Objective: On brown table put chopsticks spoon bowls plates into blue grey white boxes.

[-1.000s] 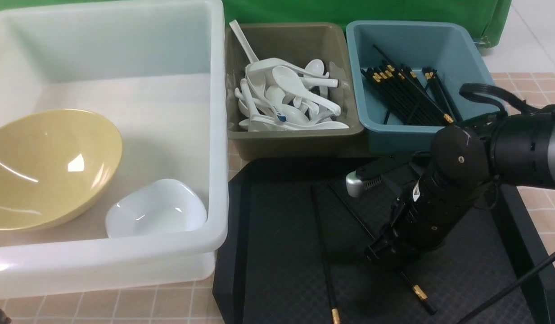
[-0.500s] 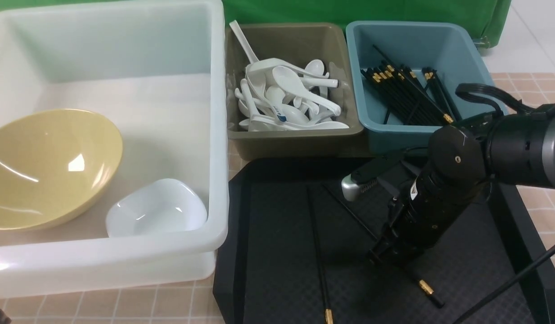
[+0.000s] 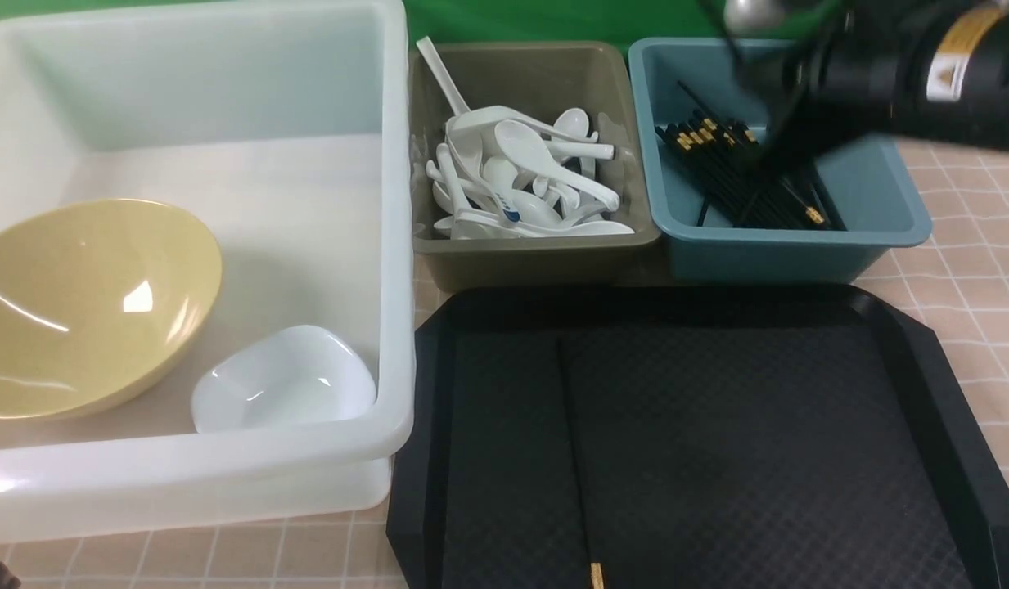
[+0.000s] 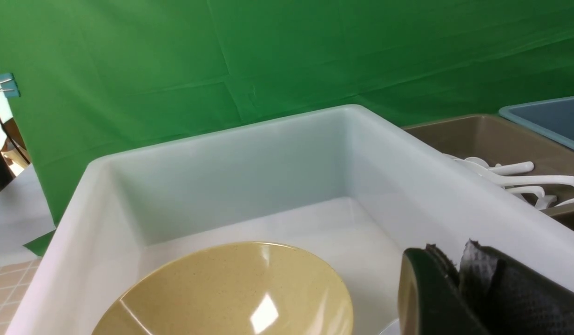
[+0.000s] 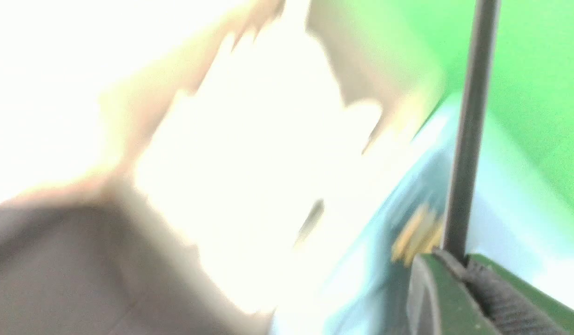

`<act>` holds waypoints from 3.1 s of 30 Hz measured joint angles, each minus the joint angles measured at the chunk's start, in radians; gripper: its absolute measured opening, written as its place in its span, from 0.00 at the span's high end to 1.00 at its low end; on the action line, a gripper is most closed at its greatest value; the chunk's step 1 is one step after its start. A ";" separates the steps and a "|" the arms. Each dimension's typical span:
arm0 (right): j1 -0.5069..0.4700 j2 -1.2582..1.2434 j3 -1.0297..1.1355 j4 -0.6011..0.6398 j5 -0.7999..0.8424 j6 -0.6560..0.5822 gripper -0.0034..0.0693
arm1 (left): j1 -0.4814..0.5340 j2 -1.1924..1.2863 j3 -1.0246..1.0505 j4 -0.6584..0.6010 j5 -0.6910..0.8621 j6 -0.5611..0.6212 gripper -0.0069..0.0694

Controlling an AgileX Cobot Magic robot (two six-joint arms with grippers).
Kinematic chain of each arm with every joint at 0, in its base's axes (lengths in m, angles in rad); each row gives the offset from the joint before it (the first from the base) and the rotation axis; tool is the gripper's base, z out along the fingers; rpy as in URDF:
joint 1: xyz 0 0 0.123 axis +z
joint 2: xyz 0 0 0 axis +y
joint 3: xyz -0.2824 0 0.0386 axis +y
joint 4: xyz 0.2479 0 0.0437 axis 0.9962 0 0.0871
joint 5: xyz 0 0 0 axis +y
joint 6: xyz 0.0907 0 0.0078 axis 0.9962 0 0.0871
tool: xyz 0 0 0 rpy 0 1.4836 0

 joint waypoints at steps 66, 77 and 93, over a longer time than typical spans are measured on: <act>0.239 0.116 -0.051 0.083 0.530 0.160 0.88 | 0.000 0.000 0.035 0.072 -0.052 -0.030 0.83; -0.158 0.241 -0.052 -0.082 -0.443 0.289 0.88 | 0.000 0.000 0.035 0.072 -0.060 -0.046 0.83; -0.264 0.219 -0.044 -0.082 -0.211 0.612 0.52 | 0.000 0.000 0.036 0.065 0.011 -0.056 0.83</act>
